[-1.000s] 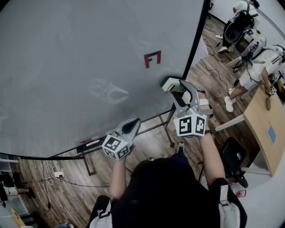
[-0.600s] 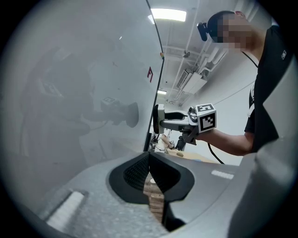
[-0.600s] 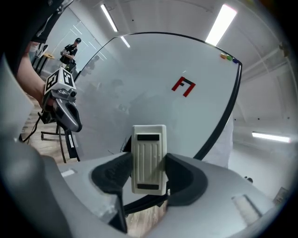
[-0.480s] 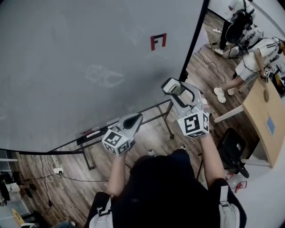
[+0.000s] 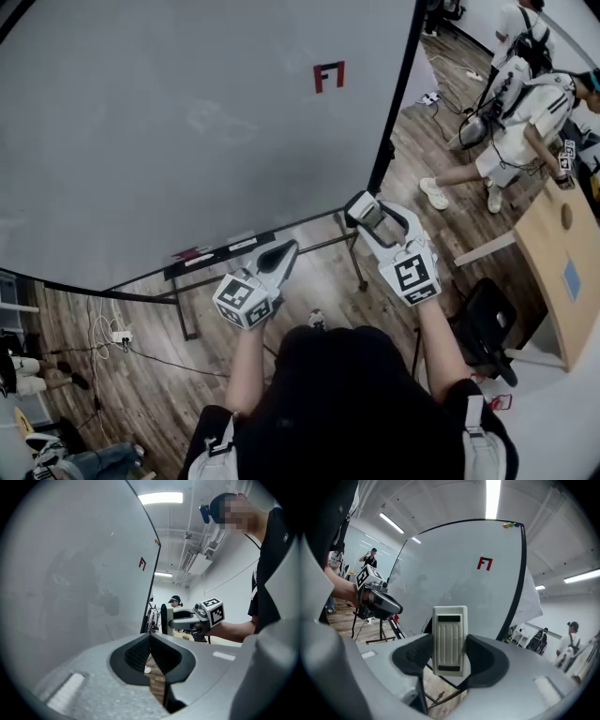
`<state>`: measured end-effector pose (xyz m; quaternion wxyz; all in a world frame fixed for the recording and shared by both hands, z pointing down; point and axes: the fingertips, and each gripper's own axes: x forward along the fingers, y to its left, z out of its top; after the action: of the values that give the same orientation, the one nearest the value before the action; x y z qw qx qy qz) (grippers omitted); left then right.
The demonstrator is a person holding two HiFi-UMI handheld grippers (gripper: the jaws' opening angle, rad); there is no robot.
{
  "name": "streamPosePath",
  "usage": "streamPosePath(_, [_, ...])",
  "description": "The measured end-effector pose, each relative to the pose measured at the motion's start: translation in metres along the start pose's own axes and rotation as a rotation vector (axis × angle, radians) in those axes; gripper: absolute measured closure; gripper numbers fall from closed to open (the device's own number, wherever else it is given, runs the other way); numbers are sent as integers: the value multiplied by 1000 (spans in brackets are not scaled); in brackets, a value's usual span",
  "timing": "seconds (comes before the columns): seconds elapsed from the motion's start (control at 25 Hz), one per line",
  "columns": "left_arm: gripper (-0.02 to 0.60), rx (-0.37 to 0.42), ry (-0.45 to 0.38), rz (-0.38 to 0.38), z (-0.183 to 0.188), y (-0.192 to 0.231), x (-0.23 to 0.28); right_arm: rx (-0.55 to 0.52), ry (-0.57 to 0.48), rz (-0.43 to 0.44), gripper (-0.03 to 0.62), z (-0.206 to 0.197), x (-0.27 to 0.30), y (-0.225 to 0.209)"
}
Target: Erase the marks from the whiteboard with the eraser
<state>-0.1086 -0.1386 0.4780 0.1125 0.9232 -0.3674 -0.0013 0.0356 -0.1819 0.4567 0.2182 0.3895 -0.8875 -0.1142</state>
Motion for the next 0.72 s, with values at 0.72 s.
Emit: streamPosePath(0.72, [571,-23,60,102,-42,-87,-54,135,-7,219,365,-57,-74,96])
